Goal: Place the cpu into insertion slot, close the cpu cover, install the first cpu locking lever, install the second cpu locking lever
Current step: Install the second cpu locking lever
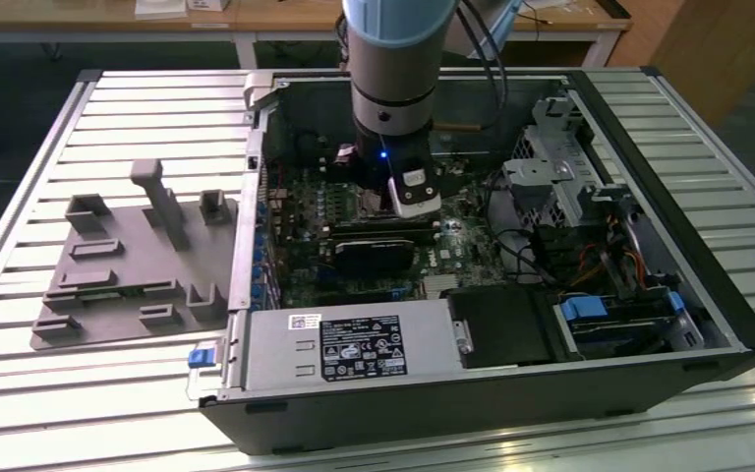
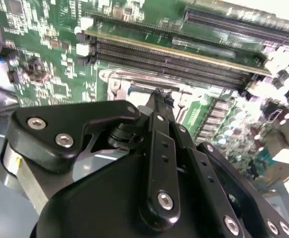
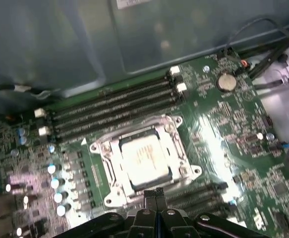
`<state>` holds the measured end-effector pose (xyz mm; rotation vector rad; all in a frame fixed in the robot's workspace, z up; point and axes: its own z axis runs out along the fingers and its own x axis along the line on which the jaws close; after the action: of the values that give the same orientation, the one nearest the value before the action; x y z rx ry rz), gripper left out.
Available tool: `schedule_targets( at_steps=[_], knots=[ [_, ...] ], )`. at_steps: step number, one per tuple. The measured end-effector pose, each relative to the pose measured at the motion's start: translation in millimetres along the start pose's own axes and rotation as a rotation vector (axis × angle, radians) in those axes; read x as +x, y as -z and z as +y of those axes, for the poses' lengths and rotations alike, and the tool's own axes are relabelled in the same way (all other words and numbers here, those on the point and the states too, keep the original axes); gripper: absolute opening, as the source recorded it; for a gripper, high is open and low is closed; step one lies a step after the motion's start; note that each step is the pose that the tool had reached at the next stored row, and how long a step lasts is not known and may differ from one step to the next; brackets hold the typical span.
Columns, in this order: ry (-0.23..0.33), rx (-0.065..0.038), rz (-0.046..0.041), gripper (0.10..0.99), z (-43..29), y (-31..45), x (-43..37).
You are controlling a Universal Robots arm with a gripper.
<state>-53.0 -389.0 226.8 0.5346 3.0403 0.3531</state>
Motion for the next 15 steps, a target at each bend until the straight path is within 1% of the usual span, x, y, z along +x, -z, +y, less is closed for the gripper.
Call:
schedule_targets(
  at_steps=[2,4,5,7,8,9,10,11,15],
  knots=[
    [0.000,0.006,-0.0019,0.106,6.4,-1.9,1.6],
    [0.001,0.021,-0.0061,0.106,11.7,-3.6,2.9],
    [0.002,0.029,-0.0087,0.106,14.0,-4.5,3.4],
    [0.004,0.056,-0.0166,0.106,17.8,-5.9,4.0],
    [0.004,0.068,-0.0203,0.106,19.8,-6.6,4.3],
    [0.005,0.077,-0.0228,0.106,21.9,-7.4,4.6],
    [0.005,0.082,-0.0239,0.106,24.1,-8.2,5.0],
    [0.005,0.084,-0.0242,0.106,26.1,-8.8,5.4],
    [0.005,0.086,-0.0248,0.106,34.1,-11.4,7.3]
  ],
)
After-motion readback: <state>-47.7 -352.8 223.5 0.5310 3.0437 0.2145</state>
